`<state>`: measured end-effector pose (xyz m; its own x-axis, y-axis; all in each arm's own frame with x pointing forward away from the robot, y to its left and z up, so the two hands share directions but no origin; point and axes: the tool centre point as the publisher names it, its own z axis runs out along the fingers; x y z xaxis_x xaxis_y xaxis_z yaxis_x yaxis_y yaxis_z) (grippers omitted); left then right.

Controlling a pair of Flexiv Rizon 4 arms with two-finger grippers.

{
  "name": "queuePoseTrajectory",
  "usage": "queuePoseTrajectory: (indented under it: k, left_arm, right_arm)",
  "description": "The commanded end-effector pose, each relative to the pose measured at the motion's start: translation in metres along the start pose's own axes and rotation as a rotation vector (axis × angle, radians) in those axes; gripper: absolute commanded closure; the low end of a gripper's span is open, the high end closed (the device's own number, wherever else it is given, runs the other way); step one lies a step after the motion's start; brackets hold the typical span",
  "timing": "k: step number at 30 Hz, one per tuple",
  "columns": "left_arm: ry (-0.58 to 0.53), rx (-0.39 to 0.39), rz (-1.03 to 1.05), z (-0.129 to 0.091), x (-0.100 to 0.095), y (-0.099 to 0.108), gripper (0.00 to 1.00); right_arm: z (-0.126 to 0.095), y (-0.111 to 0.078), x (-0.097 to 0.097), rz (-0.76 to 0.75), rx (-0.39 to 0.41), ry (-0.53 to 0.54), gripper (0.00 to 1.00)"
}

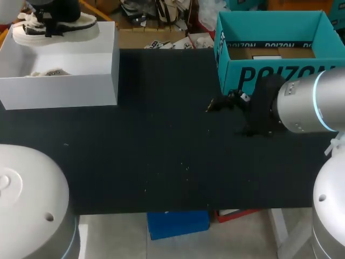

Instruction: Take the shoe out of the shoebox, open the shoe tongue, remove and reinsert the insole, then place the shoe into the shoebox

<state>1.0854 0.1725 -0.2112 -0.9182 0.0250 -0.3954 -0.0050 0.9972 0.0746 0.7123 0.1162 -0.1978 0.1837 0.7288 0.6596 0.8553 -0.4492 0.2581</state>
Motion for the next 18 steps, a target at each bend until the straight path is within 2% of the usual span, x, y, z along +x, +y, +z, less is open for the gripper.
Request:
queuePoseTrajectory:
  k: [1, 8, 18]
  left_arm:
    - [-0.012, 0.005, 0.011, 0.009, 0.001, 0.009, 1.00]
    - [-0.010, 0.000, 0.008, 0.035, -0.003, 0.024, 1.00]
    - [0.001, -0.021, 0.041, 0.081, -0.007, 0.032, 1.00]
  right_arm:
    - [0.001, -0.001, 0.001, 0.001, -0.003, -0.003, 0.00]
    - [0.001, -0.001, 0.001, 0.001, -0.003, -0.003, 0.00]
    - [0.001, -0.001, 0.001, 0.001, -0.003, -0.003, 0.00]
